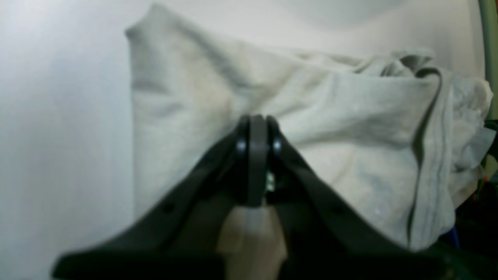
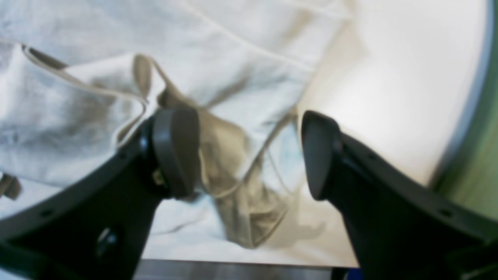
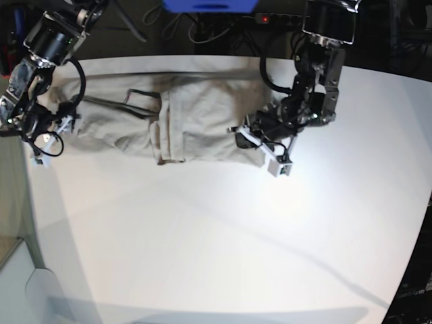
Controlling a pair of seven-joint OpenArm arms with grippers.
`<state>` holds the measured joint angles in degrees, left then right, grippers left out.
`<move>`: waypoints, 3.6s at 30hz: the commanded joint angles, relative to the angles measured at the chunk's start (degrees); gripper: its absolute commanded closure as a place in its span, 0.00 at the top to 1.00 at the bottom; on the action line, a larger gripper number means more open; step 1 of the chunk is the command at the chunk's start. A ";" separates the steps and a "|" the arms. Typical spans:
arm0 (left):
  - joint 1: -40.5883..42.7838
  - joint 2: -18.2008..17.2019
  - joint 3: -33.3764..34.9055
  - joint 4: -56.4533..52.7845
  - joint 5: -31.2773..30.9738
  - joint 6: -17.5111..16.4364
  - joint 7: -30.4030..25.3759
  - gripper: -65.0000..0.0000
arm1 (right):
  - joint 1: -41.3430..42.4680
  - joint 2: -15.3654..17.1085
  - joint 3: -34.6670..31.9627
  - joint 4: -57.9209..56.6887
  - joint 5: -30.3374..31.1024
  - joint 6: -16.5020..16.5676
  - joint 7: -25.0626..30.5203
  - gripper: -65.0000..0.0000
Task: Layout the t-shirt on the table in an organized manner, then fold the t-shirt properly
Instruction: 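Release the strip end with the left gripper and regrasp the folded end, then lift the strip end with the right gripper and fold it toward the left gripper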
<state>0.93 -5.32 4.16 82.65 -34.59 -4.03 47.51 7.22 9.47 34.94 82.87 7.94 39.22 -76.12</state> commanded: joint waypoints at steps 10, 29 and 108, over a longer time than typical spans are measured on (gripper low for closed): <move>-0.71 0.18 -0.08 1.08 -0.80 0.21 -0.78 0.00 | -0.67 -1.34 0.18 0.87 0.36 0.78 -0.85 0.64; -1.24 0.00 -0.69 1.26 -0.97 -0.06 -1.40 0.00 | -0.85 -3.72 0.18 1.13 0.45 0.78 -0.85 0.00; 8.35 0.79 -17.39 4.95 -7.30 15.33 7.83 0.00 | -4.19 -18.47 -40.26 19.94 42.65 0.78 1.88 0.00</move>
<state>8.62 -4.14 -13.37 87.39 -42.59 10.22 53.74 2.00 -8.56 -5.15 102.17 48.73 39.29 -76.05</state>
